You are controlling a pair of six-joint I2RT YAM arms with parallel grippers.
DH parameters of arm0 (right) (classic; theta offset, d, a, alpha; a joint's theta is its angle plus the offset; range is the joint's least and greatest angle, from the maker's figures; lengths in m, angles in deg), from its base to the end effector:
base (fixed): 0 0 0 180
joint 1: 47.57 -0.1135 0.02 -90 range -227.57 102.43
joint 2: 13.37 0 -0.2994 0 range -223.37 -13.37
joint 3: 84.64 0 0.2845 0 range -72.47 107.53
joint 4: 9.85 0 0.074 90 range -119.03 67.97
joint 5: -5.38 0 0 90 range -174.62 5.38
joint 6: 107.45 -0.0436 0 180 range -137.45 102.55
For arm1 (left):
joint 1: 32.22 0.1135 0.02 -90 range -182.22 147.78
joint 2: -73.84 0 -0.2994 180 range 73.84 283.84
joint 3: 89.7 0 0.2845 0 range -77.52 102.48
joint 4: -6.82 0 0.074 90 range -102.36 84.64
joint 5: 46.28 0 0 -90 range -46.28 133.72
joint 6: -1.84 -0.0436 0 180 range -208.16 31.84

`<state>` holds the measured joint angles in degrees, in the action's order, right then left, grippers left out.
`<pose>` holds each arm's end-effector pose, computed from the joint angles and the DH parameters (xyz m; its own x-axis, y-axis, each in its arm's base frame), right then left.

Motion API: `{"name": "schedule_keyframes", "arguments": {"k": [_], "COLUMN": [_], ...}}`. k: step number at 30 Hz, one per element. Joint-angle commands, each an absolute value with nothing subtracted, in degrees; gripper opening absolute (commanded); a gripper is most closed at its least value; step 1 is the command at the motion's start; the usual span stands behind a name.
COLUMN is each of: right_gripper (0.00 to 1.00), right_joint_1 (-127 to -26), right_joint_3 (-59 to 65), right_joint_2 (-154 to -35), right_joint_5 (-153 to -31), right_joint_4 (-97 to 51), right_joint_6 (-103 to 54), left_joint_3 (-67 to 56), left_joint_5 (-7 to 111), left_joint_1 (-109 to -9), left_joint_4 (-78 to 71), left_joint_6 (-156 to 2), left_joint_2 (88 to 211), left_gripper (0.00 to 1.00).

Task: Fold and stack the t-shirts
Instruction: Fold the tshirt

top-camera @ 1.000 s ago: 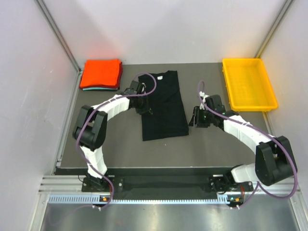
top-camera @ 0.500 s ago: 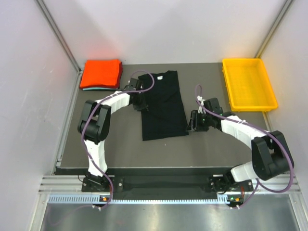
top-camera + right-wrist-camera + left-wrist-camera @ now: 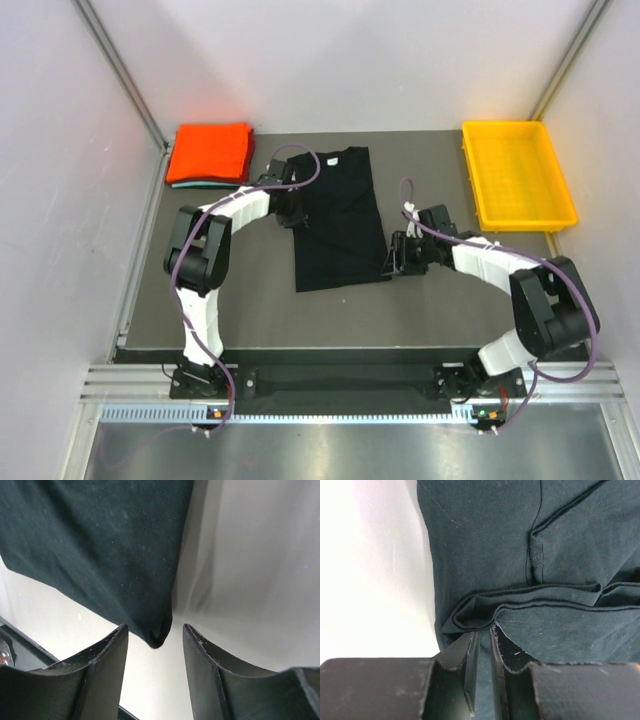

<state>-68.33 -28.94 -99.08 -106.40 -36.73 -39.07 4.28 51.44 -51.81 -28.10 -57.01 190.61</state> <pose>0.2809 0.1238 0.1739 -0.9192 0.0175 -0.3933 -0.1936 0.8498 0.4902 0.4500 -0.1664 0.1715 -0.8884 -0.2279 -0.3984 -0.0698 0.9250 -0.3735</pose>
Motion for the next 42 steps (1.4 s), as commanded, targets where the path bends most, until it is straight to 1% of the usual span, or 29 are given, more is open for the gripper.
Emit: {"name": "schedule_keyframes", "arguments": {"k": [1, 5, 7, 8, 10, 11, 12, 13, 15, 17, 18, 19, 22, 25, 26, 28, 29, 31, 32, 34, 35, 38, 42], "right_gripper": [0.48, 0.45, 0.39, 0.28, 0.15, 0.05, 0.01, 0.0, 0.0, 0.0, 0.01, 0.01, 0.05, 0.13, 0.24, 0.32, 0.39, 0.44, 0.46, 0.48, 0.51, 0.53, 0.52], "right_joint_1": [-68.6, -68.6, -68.7, -68.7, -69.0, -69.5, -69.5, -69.7, -70.2, -70.5, -70.8, -70.9, -71.7, -72.4, -72.5, -72.5, -72.5, -72.5, -72.5, -72.6, -72.6, -72.8, -73.1], "right_joint_3": [-27.9, -29.7, -31.2, -31.8, -33.2, -34.5, -35.1, -35.5, -36.5, -37.9, -38.4, -38.7, -39.9, -40.6, -40.4, -40.3, -40.4, -40.9, -42.0, -43.7, -45.5, -48.7, -50.2], "right_joint_2": [-100.4, -101.0, -101.5, -101.5, -100.8, -99.2, -98.4, -97.4, -95.7, -93.8, -93.1, -92.5, -90.6, -89.8, -89.7, -89.1, -88.4, -87.4, -86.2, -84.9, -84.0, -83.8, -85.4], "right_joint_5": [-108.3, -109.3, -110.9, -111.1, -111.2, -110.8, -109.2, -108.4, -107.0, -106.5, -106.3, -106.3, -105.6, -105.0, -104.6, -101.9, -100.8, -98.9, -98.6, -99.2, -99.5, -100.6, -101.2], "right_joint_4": [-32.6, -30.1, -27.9, -27.6, -27.8, -27.8, -28.5, -29.0, -29.9, -29.9, -29.4, -29.2, -28.6, -28.8, -29.3, -31.2, -31.9, -32.3, -31.3, -28.9, -27.8, -23.0, -19.0], "right_joint_6": [-38.8, -40.0, -41.5, -42.1, -43.2, -43.5, -43.9, -44.8, -45.9, -47.1, -48.2, -48.8, -50.9, -52.8, -53.1, -54.9, -55.8, -58.9, -61.9, -64.7, -66.1, -70.7, -72.4], "left_joint_3": [4.8, 4.4, 4.0, 2.9, 0.9, -1.7, -2.9, -3.6, -4.0, -3.3, -3.2, -3.3, -5.3, -8.1, -10.9, -16.6, -18.7, -22.7, -26.5, -30.0, -33.4, -38.6, -41.0], "left_joint_5": [48.6, 48.1, 48.2, 48.6, 51.2, 51.1, 51.0, 49.9, 49.8, 53.6, 54.8, 55.3, 52.0, 50.6, 50.4, 52.7, 54.6, 57.8, 58.7, 59.9, 60.2, 60.2, 59.5], "left_joint_1": [-50.5, -50.3, -50.3, -50.3, -50.3, -50.3, -50.3, -50.3, -50.3, -50.3, -50.4, -50.6, -51.3, -52.0, -52.3, -52.4, -52.4, -52.5, -52.5, -52.6, -52.7, -53.7, -55.2], "left_joint_4": [-28.5, -28.7, -29.2, -29.1, -27.8, -27.2, -26.8, -27.2, -28.8, -31.3, -31.9, -32.6, -36.6, -39.9, -40.2, -38.5, -37.2, -33.5, -32.3, -28.6, -27.1, -23.3, -22.1], "left_joint_6": [-58.0, -58.1, -58.0, -57.7, -56.9, -56.7, -56.6, -56.7, -57.8, -58.9, -59.2, -59.2, -58.8, -58.5, -58.2, -56.9, -56.3, -53.3, -51.3, -48.9, -47.7, -44.0, -41.4], "left_joint_2": [192.1, 191.8, 191.4, 190.8, 189.5, 187.7, 186.6, 184.9, 183.4, 180.7, 179.6, 176.7, 170.5, 166.1, 163.1, 158.6, 157.3, 154.1, 153.1, 150.8, 149.9, 147.4, 147.7], "left_gripper": [0.2, 0.2, 0.2, 0.2, 0.21, 0.22, 0.22, 0.23, 0.28, 0.35, 0.37, 0.41, 0.45, 0.46, 0.46, 0.47, 0.47, 0.47, 0.47, 0.48, 0.48, 0.5, 0.51]}}
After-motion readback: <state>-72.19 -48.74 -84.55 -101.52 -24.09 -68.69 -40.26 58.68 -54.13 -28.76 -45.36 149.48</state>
